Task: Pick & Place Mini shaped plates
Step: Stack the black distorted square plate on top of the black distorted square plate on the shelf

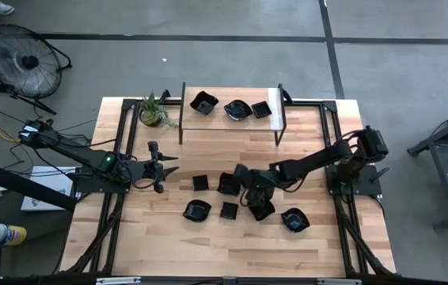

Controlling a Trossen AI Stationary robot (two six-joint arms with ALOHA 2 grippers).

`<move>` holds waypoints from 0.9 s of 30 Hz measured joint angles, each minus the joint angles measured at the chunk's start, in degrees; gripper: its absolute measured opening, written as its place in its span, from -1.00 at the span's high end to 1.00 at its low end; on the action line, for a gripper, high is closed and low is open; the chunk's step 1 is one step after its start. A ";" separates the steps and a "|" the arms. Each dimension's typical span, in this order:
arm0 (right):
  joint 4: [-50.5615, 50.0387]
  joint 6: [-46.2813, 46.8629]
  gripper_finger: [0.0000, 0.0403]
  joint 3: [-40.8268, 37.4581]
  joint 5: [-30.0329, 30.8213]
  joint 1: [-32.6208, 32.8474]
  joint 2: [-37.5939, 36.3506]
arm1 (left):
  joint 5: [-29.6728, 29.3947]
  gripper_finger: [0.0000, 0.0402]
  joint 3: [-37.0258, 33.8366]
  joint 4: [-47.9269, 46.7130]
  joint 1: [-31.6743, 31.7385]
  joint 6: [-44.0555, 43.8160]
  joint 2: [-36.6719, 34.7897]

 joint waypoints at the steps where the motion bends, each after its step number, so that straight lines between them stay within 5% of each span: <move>1: -0.07 -0.04 0.30 0.00 -0.29 -0.37 0.00 | 0.00 0.24 0.00 0.00 0.00 0.00 0.00; 15: 0.39 -3.35 0.35 0.00 -5.90 -3.99 0.45 | 0.61 0.24 0.02 -0.02 0.00 -0.02 0.00; 27: 1.83 -3.14 0.49 -0.01 -3.72 -4.18 3.11 | 0.97 0.24 0.07 -0.15 0.00 -0.02 0.01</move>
